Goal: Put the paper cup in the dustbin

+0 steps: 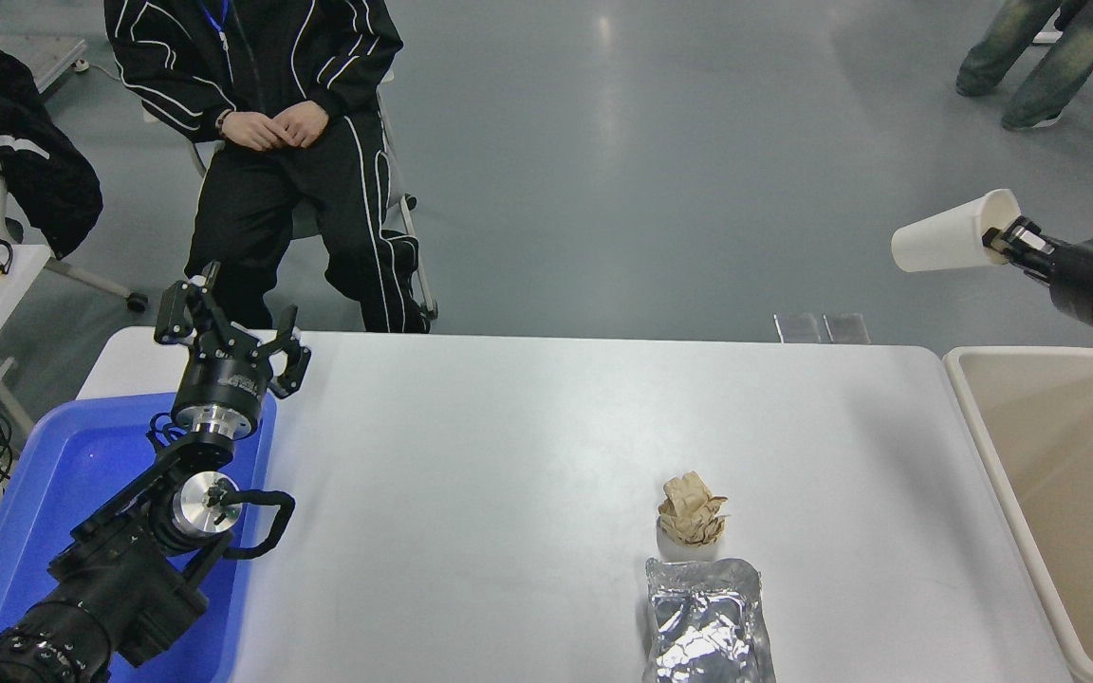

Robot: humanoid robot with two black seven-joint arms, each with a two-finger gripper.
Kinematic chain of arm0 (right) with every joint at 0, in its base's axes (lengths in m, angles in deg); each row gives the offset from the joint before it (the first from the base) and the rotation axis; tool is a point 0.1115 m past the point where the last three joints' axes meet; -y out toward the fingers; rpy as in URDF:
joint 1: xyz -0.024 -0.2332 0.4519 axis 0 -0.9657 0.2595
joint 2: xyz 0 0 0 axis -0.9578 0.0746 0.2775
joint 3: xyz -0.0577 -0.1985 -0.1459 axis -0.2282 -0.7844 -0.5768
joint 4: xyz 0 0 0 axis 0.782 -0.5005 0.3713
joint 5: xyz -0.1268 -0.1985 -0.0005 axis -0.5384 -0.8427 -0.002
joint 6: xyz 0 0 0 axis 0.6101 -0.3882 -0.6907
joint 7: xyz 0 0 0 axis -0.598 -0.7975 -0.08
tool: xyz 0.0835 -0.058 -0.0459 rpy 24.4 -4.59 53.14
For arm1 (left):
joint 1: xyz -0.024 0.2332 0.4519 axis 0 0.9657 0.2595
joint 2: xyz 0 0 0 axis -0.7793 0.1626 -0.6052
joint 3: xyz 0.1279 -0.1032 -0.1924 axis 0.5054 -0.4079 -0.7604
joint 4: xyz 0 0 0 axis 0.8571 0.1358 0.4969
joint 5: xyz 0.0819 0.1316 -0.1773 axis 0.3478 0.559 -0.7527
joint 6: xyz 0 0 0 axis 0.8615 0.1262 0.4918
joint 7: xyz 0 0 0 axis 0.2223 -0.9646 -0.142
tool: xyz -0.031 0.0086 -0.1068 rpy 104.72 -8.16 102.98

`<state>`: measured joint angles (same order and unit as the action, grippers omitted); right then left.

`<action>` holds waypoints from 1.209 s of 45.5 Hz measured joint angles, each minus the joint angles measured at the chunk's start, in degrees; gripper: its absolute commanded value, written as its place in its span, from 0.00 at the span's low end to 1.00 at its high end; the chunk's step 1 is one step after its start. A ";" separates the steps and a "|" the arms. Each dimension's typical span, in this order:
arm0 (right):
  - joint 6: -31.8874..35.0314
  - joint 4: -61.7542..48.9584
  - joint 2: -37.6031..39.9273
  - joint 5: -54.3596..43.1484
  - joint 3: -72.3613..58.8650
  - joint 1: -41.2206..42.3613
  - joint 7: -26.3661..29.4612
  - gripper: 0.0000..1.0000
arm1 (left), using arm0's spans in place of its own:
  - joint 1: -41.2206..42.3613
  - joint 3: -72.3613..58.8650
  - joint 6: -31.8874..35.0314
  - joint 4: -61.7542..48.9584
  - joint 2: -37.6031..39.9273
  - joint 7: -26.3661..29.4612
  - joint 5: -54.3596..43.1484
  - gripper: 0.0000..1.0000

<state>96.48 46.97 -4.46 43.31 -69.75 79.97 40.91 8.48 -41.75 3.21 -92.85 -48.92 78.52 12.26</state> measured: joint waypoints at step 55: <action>-6.99 -13.69 -4.28 4.10 9.63 -26.77 14.90 0.00 | 0.00 0.00 0.01 0.00 0.02 0.00 -0.01 1.00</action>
<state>89.49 33.28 -8.75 47.41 -60.12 53.20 55.81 8.48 -41.75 3.22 -92.85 -48.91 78.52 12.25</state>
